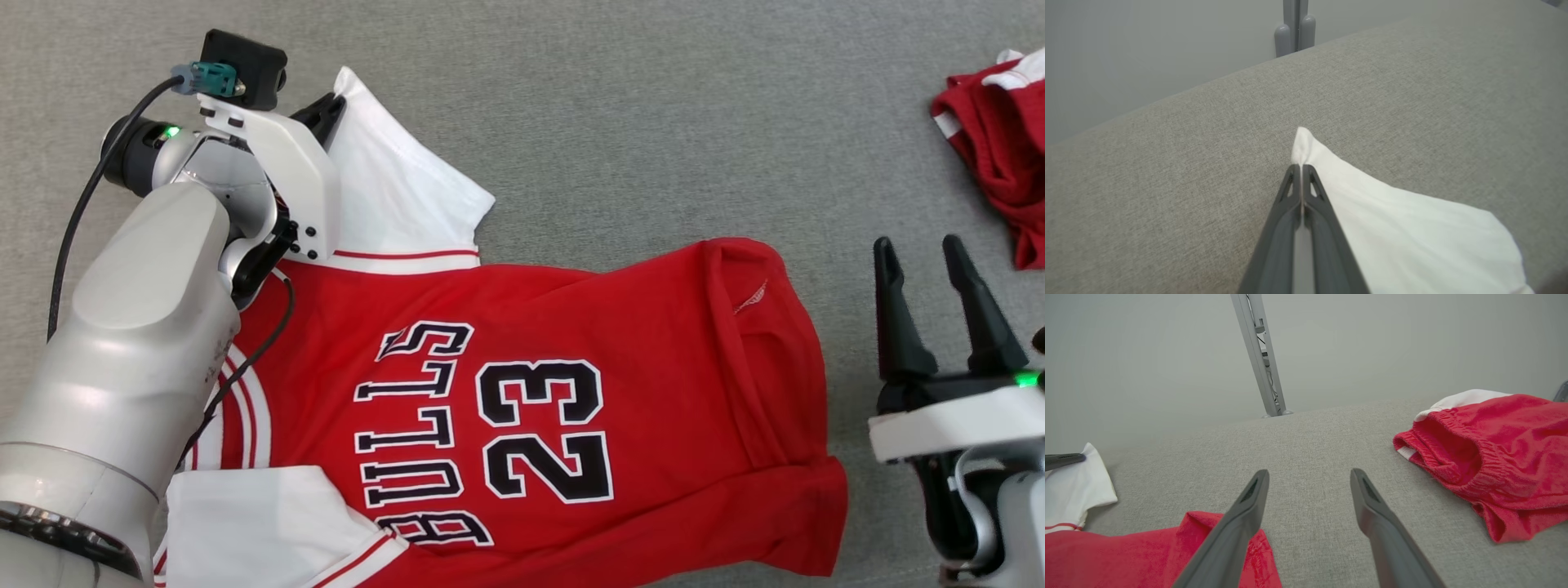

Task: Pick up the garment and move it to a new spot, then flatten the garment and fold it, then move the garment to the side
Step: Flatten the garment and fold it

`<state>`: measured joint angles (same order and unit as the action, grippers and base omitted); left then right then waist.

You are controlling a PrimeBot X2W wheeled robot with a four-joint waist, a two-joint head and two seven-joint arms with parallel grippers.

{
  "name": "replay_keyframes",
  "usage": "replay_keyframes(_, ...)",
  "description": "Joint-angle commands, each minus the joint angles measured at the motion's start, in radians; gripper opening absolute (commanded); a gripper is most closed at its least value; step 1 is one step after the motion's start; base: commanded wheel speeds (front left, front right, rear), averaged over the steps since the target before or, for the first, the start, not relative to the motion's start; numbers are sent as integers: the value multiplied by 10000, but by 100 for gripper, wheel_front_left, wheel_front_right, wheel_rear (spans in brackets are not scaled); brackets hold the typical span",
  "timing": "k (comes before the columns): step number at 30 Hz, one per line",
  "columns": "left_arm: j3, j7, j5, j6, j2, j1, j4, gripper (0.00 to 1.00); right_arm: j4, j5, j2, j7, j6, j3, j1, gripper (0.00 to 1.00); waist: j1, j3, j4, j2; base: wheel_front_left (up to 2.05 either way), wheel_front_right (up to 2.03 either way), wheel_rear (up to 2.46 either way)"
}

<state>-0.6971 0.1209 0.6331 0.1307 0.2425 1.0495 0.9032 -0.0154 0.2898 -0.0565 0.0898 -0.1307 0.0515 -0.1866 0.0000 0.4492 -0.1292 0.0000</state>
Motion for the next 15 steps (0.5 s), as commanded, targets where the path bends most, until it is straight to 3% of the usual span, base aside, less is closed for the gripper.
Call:
replay_keyframes(1, -42, -103, 64, -5, 45, 171, 20, 0, 53, -7, -161, -87, -1, 69, -190, 100, 0, -45, 122, 0, 0, 0, 0)
replay_keyframes(7, -43, -621, 423, -5, 68, 450, 80, 0, 770, 498, -998, -1295, -1, -320, -1231, 100, 0, -75, 469, 0, 0, 0, 0)
replay_keyframes(15, -90, -1088, 823, -4, -31, 737, 232, 0, 1601, 1361, -2015, -3158, -1, -1897, -2235, 100, 0, -141, 810, 0, 0, 0, 0)
